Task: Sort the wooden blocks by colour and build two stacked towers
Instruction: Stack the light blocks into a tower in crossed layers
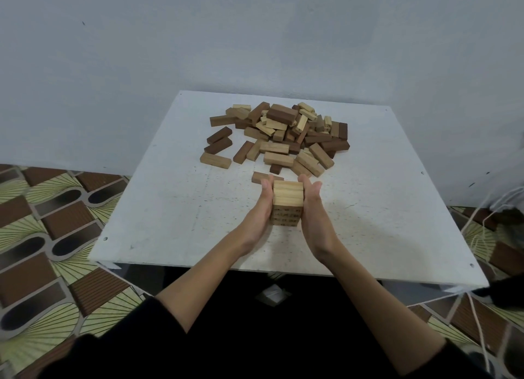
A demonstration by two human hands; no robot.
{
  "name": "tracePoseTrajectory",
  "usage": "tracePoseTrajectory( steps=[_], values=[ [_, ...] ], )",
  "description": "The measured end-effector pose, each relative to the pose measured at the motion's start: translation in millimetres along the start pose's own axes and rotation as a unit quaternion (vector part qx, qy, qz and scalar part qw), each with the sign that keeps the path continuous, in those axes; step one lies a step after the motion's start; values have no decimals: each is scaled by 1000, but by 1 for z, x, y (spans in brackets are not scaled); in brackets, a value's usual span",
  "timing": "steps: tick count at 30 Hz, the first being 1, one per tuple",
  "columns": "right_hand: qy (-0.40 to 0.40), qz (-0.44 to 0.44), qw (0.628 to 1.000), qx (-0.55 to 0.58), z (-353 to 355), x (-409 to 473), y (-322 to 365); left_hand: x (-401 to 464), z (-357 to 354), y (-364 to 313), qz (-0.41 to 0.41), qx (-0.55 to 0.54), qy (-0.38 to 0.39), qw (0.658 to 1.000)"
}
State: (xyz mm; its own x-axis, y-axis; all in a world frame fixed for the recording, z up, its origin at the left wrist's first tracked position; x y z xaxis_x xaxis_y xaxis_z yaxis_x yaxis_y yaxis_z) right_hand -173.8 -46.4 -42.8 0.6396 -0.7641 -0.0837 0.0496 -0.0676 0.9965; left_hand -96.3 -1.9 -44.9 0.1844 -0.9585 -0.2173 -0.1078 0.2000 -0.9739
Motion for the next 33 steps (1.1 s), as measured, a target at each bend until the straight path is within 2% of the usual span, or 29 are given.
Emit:
tracePoseTrajectory(
  steps=[3, 12, 15, 18, 20, 23, 27, 33],
  values=[
    [7, -9, 1000, -23, -2, -3, -1, -1, 2, 7, 29, 6, -1, 1000],
    [3, -3, 1000, 8, -1, -2, 0, 2, 2, 8, 26, -21, -1, 999],
    [-15, 24, 999, -13, 7, 0, 7, 1, 9, 3, 5, 5, -27, 1000],
    [-80, 41, 992, -87, 29, 10, 21, 2, 27, -3, -3, 26, -78, 997],
    [-127, 59, 975, -170, 50, 24, 32, 6, 41, -14, -20, 49, -114, 992],
    [-141, 86, 946, -280, 74, 59, 43, 20, 59, -36, -65, 127, -179, 974],
    [-107, 83, 904, -405, 81, 109, 49, 58, 72, -58, -120, 232, -229, 938],
    [-26, 58, 821, -567, 72, 153, 41, 105, 84, -72, -140, 313, -232, 910]
  ],
)
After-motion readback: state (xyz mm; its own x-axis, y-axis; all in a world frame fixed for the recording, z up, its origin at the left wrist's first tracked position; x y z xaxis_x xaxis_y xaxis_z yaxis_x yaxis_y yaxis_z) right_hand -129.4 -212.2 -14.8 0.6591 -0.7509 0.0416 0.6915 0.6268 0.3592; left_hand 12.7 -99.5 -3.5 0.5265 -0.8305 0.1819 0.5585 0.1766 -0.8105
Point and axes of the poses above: each hand's wrist, its own x-axis towards the middle knuckle, its own z-axis out of the back of the hand, y = z × x, the point moved 7 cm from there along x, towards the middle knuckle, and after that the axes turned 4 degrees about z, right-handed, at the moved point
